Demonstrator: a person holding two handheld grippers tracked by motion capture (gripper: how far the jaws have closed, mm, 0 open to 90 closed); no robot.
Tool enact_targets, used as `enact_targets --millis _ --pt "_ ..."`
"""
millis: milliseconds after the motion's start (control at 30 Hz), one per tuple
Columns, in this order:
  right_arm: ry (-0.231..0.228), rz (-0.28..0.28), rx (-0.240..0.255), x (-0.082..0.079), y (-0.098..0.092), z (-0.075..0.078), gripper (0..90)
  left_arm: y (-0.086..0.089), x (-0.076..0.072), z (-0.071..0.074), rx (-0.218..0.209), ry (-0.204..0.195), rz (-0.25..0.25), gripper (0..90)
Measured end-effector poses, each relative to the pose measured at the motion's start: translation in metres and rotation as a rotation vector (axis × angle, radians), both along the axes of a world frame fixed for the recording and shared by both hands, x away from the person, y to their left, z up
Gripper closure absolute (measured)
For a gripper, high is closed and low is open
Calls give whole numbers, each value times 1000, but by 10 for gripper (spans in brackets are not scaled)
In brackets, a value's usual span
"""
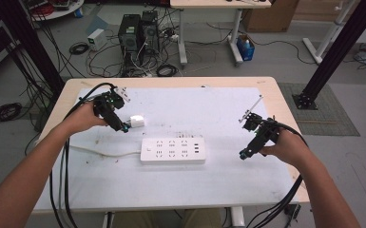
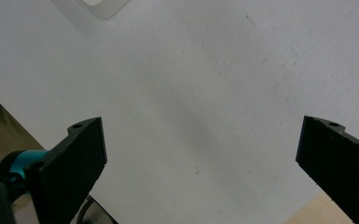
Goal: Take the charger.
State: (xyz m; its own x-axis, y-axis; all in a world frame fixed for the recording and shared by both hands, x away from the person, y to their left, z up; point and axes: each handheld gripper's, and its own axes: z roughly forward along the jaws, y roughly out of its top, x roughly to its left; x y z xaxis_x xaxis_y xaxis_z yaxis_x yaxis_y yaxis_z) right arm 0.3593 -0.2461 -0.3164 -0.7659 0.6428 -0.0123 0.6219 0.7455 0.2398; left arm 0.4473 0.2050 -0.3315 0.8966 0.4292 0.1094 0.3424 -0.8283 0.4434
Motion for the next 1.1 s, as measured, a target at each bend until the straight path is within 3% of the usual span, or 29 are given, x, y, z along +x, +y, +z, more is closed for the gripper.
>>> enact_targets --millis 133,267,600,667,733,867,1100 --pt "0 8 -2 0 2 1 10 -2 8 -9 -13 10 -11 65" --pt "9 3 -6 1 4 0 10 -7 20 -26 21 49 -52 69" --pt "23 0 -9 3 4 -1 10 -10 44 -52 64 34 -42 74" --pt "24 2 -8 3 4 -1 10 -11 47 -55 65 14 -74 114" --pt "25 7 -9 4 3 -1 10 -13 51 -57 70 22 -83 118" --pt "30 -3 -12 3 3 0 10 -15 57 -62 70 18 -68 118" --pt "38 5 -18 1 5 2 11 -12 67 -72 71 64 -41 118"
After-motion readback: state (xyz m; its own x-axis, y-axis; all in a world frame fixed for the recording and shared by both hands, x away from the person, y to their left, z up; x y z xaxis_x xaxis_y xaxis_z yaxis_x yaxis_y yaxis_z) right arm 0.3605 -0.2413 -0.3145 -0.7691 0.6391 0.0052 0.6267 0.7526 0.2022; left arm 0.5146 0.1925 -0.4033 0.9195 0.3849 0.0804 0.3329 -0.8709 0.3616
